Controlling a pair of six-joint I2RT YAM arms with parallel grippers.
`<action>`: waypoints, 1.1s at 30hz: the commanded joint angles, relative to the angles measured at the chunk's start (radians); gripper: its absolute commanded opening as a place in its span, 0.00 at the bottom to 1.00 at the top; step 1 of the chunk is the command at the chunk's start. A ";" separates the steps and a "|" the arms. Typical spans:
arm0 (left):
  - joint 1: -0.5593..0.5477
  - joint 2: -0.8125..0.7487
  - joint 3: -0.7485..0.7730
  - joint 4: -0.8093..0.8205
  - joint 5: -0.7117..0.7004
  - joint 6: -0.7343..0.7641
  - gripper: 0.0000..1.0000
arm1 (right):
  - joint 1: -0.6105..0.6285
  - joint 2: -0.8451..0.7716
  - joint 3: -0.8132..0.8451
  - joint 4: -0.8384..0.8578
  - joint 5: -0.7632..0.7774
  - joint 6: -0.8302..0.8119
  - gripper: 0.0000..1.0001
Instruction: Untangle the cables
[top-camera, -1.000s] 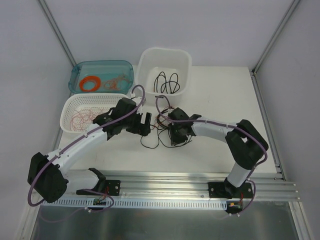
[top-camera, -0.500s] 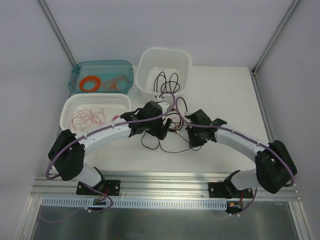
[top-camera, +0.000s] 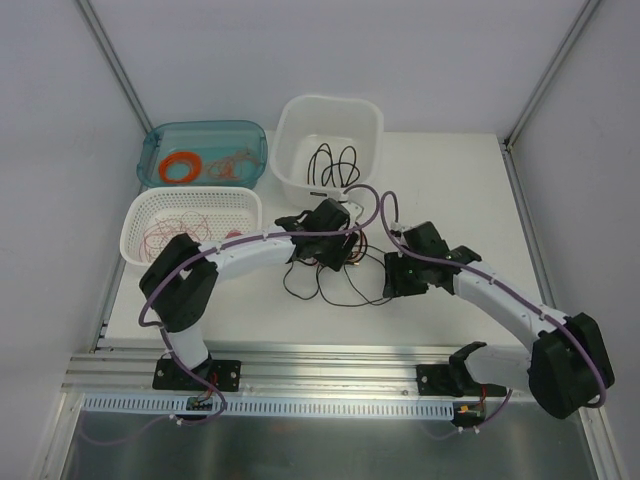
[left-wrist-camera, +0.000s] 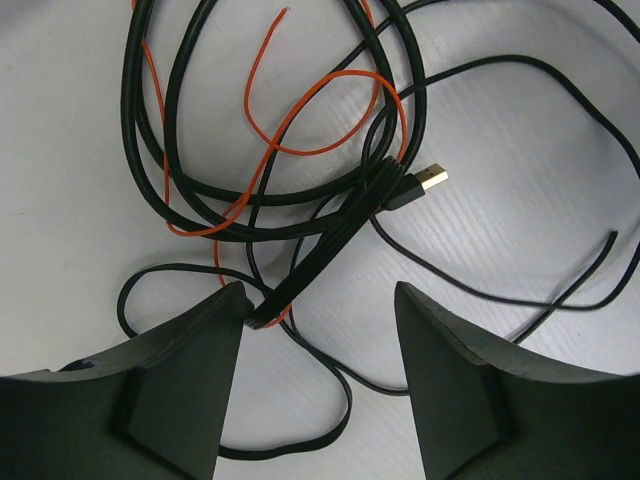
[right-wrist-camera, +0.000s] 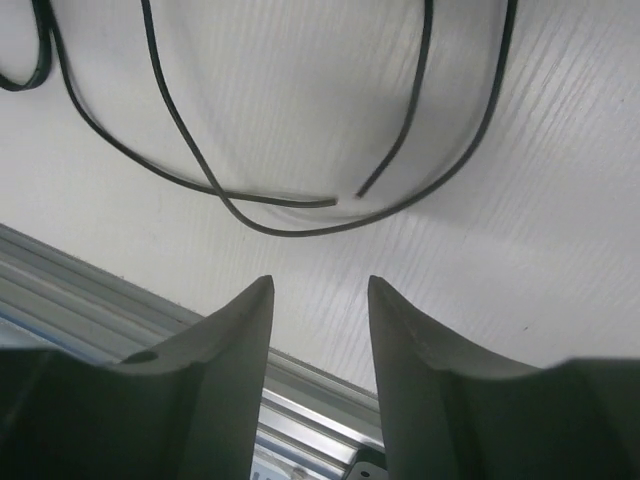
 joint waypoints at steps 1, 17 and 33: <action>-0.010 0.021 0.035 0.018 -0.028 0.053 0.60 | -0.007 -0.093 -0.003 0.013 -0.012 0.013 0.48; -0.025 0.023 0.002 0.020 -0.082 0.047 0.53 | -0.013 -0.309 -0.025 0.012 0.132 0.069 0.59; -0.024 -0.201 -0.021 0.021 -0.108 0.017 0.76 | -0.017 -0.507 -0.020 -0.042 0.316 0.072 0.88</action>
